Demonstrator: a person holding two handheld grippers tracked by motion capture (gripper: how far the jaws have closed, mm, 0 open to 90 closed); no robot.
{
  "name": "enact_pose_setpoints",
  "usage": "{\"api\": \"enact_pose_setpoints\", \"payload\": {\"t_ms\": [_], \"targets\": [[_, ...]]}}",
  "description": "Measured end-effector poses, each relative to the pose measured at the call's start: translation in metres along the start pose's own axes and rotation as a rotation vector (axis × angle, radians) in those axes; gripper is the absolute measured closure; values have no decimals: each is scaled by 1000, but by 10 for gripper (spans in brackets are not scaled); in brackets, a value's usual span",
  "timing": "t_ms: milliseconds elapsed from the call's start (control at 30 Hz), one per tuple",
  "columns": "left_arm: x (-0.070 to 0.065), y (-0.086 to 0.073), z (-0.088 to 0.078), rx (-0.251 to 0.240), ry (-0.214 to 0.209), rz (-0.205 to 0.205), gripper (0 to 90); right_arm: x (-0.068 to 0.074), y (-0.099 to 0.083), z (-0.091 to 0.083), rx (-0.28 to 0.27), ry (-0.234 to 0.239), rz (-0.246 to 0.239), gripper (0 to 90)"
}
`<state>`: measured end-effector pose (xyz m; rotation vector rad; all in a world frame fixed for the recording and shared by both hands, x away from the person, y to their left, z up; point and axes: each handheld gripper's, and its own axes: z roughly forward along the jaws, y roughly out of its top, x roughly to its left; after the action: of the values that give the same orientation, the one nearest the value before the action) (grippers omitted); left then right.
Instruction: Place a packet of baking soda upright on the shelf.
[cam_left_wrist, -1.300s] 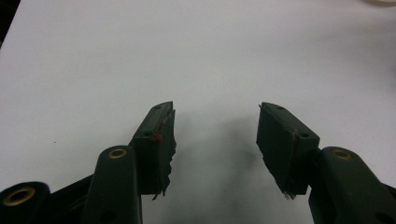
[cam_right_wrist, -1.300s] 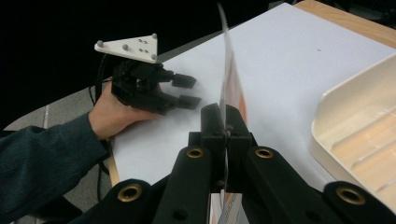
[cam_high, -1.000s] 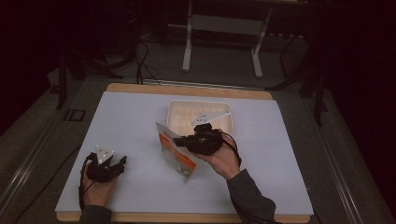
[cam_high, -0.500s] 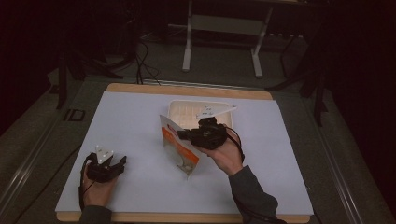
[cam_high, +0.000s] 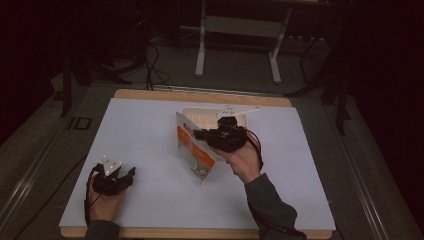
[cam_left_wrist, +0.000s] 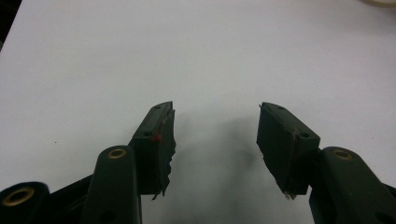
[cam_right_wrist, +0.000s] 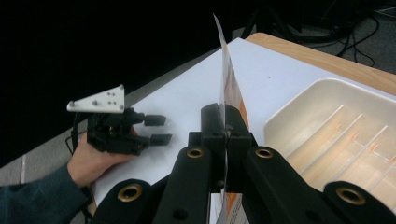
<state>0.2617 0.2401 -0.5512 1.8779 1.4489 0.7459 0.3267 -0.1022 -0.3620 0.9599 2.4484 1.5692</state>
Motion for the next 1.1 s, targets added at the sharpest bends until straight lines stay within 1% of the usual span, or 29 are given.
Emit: {"api": "enact_pose_setpoints", "payload": {"t_ms": [233, 467, 600, 867, 1100], "targets": [[0, 0, 0, 0, 0, -1, 460, -3, 7, 2, -24, -24, 42, 900], [0, 0, 0, 1, -1, 0, 460, -4, 13, 3, -50, -56, 51, 900], [0, 0, 0, 0, 0, -1, 460, -7, 17, 3, -63, -67, 66, 900], [0, 0, 0, -1, 0, -2, 459, -13, 23, 3, -100, -99, 115, 900], [0, 0, 0, -4, -3, -4, 459, -17, 26, 7, -132, -139, 163, 900]]}}
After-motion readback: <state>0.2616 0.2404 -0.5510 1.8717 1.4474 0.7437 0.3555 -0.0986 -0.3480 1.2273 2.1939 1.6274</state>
